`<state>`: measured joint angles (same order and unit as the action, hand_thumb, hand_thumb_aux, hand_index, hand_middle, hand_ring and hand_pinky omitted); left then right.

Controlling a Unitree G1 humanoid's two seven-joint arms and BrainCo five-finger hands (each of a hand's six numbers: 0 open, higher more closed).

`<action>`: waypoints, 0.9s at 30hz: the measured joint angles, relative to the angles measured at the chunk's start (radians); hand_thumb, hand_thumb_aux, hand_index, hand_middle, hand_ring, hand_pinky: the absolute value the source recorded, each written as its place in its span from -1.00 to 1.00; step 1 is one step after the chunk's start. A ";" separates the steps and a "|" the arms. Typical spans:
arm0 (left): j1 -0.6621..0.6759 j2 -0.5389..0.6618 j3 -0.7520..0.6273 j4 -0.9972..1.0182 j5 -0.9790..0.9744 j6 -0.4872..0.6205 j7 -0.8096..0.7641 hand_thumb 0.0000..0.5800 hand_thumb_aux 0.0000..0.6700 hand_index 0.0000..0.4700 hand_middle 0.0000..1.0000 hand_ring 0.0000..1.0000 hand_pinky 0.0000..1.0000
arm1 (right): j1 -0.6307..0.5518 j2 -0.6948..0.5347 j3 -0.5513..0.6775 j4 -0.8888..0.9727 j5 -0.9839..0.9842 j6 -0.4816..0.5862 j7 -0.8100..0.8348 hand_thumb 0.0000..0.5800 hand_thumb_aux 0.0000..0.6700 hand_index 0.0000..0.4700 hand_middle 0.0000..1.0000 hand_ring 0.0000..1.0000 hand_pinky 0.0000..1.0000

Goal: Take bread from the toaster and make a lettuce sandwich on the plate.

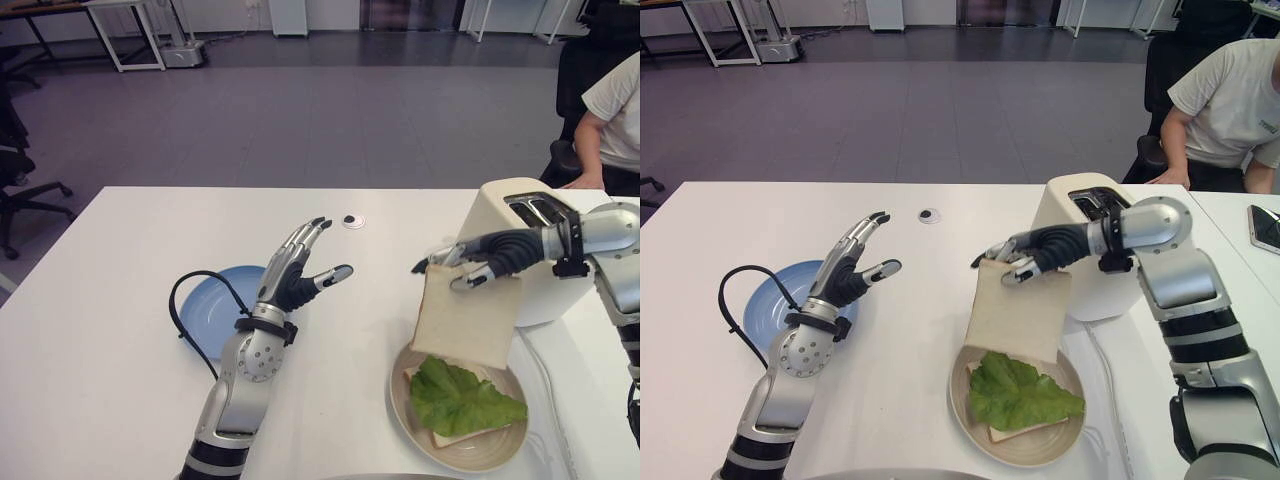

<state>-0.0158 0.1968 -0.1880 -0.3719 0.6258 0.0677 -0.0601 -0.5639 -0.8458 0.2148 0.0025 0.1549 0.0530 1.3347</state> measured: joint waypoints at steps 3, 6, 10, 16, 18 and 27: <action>0.000 0.000 -0.003 -0.001 0.000 0.000 -0.003 -1.00 -1.00 -1.00 -1.00 -1.00 -1.00 | 0.041 -0.002 0.053 -0.023 -0.022 -0.005 0.035 1.00 1.00 1.00 -1.00 -1.00 -1.00; 0.000 -0.001 -0.012 -0.001 0.001 0.000 -0.005 -1.00 -1.00 -1.00 -1.00 -1.00 -1.00 | 0.077 -0.006 0.091 -0.030 -0.058 -0.005 0.052 1.00 1.00 1.00 -1.00 -1.00 -1.00; 0.000 -0.001 -0.018 -0.001 0.000 0.000 -0.006 -1.00 -1.00 -1.00 -1.00 -1.00 -1.00 | 0.141 -0.010 0.135 -0.025 -0.106 -0.028 0.051 1.00 1.00 1.00 -1.00 -1.00 -1.00; 0.000 0.005 -0.019 -0.001 0.000 -0.001 -0.007 -1.00 -1.00 -1.00 -1.00 -1.00 -1.00 | 0.165 -0.003 0.141 0.022 -0.164 -0.116 -0.003 0.96 0.70 0.70 -1.00 -1.00 -1.00; 0.000 0.007 -0.019 -0.001 -0.001 -0.002 -0.007 -1.00 -1.00 -1.00 -1.00 -1.00 -1.00 | 0.166 0.010 0.141 0.041 -0.175 -0.141 -0.030 0.84 0.44 0.44 -1.00 -1.00 -1.00; 0.000 0.009 -0.061 -0.014 -0.011 -0.025 -0.026 -1.00 -1.00 -1.00 -1.00 -1.00 -1.00 | 0.164 0.035 0.135 0.073 -0.205 -0.169 -0.092 -1.00 -1.00 -1.00 -1.00 -1.00 -1.00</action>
<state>-0.0154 0.2055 -0.2489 -0.3859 0.6145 0.0430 -0.0856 -0.3999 -0.8109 0.3497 0.0755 -0.0502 -0.1160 1.2427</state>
